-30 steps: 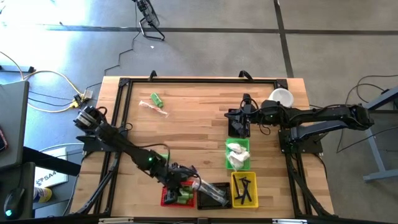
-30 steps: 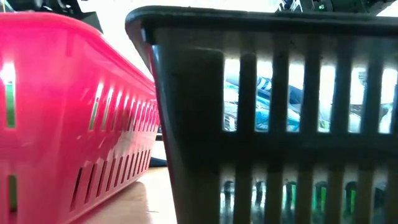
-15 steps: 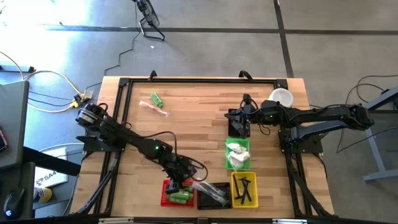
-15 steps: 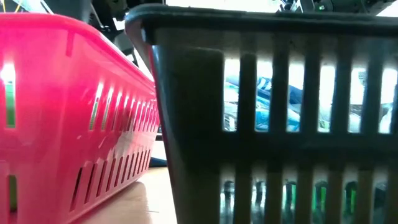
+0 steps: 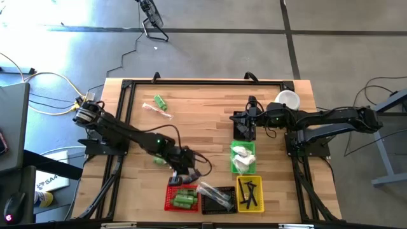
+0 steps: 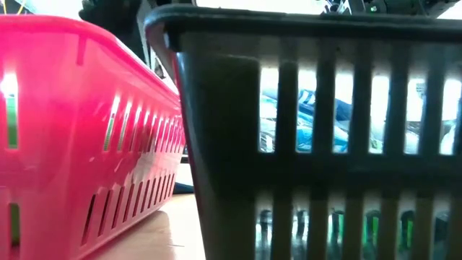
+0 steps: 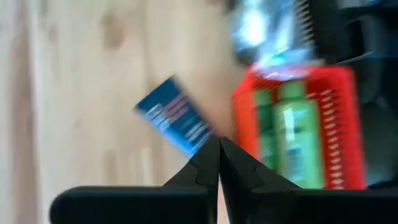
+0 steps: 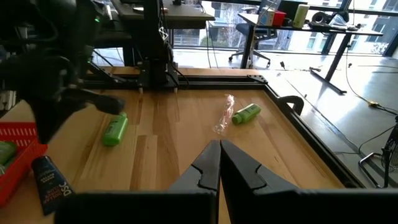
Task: Pick & Place Travel size toiletries
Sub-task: Put the blue shaving cream into the top black bin
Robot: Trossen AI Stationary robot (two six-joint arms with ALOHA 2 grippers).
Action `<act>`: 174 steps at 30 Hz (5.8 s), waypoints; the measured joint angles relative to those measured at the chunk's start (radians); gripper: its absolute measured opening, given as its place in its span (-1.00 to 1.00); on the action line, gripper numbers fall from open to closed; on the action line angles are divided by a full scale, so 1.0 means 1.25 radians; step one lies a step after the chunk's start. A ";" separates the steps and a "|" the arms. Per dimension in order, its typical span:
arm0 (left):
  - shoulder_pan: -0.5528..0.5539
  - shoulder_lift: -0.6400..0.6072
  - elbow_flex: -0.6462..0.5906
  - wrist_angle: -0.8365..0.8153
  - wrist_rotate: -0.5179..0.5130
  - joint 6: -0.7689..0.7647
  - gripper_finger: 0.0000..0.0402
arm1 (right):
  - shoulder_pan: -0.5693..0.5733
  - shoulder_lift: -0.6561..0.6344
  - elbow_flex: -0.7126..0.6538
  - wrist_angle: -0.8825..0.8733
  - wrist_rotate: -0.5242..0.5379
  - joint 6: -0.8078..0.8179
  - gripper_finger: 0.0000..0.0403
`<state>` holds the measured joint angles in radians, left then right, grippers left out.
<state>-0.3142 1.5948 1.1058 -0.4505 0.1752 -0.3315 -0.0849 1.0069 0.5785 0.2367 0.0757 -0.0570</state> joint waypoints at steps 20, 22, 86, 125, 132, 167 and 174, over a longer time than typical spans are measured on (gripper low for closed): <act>0.069 0.010 -0.165 0.094 0.207 -0.018 -1.00 | 0.000 0.000 0.000 -0.003 0.000 0.000 -0.99; 0.068 0.010 -0.165 0.108 0.214 -0.021 -1.00 | 0.000 0.000 0.000 -0.002 0.000 0.000 -0.99; 0.068 0.225 -0.161 0.465 0.414 -0.086 -1.00 | 0.000 0.000 0.000 -0.014 0.003 -0.014 -0.99; 0.242 -0.003 -0.164 0.417 0.123 0.191 -1.00 | 0.000 0.000 0.000 -0.049 0.002 0.002 -0.99; 0.241 -0.004 -0.165 0.419 0.109 0.063 -1.00 | 0.000 0.000 0.000 -0.049 0.003 0.001 -0.99; 0.048 0.005 -0.015 0.256 -0.342 -0.345 -1.00 | 0.000 0.000 0.000 -0.056 -0.001 -0.059 -0.99; 0.012 0.091 0.060 0.204 -0.374 -0.423 -1.00 | 0.000 0.000 0.000 -0.070 -0.002 -0.056 -0.99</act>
<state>-0.2994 1.7084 1.1812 -0.1954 -0.2916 -0.8602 -0.0849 1.0073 0.5789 0.1493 0.0736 -0.1272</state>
